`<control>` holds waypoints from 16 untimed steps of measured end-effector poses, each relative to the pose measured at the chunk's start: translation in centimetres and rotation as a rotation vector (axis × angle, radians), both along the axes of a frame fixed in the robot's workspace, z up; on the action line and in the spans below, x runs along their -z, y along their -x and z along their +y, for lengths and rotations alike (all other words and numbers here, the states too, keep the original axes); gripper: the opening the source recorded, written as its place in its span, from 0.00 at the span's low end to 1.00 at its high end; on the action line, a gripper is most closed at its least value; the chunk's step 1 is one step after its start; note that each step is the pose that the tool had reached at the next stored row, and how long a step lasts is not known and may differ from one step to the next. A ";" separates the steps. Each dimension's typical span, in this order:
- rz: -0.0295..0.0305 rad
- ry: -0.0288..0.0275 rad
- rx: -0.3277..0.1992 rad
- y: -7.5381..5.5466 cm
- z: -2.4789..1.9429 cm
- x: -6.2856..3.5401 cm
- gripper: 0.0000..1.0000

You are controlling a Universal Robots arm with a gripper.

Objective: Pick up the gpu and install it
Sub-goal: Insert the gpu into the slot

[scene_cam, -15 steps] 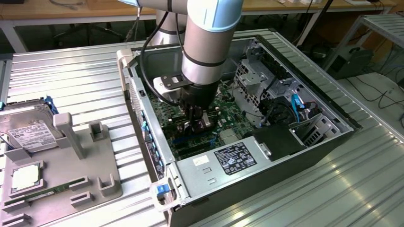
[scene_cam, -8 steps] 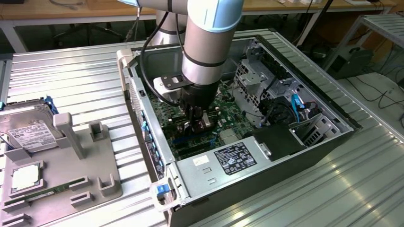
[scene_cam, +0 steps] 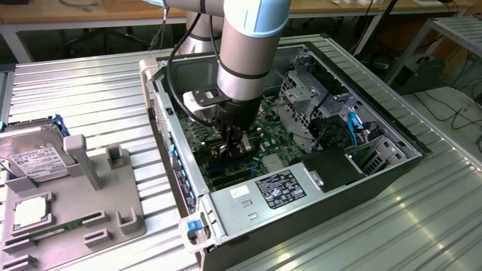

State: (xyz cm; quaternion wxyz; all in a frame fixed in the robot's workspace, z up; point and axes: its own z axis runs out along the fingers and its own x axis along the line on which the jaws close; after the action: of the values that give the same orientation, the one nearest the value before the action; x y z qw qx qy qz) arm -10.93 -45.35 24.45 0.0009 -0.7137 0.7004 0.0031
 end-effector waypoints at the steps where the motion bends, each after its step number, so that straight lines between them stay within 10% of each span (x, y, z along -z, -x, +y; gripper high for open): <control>1: 0.0000 0.0000 0.000 0.0 0.00 0.00 0.28; 12: -0.0001 -0.0003 0.000 0.0 0.16 0.00 0.28; 16: 0.0002 -0.0084 0.000 0.0 0.15 -0.03 0.28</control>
State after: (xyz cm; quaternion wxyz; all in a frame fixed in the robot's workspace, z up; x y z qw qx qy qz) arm -10.93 -45.21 24.48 0.0038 -0.7137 0.7004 0.0061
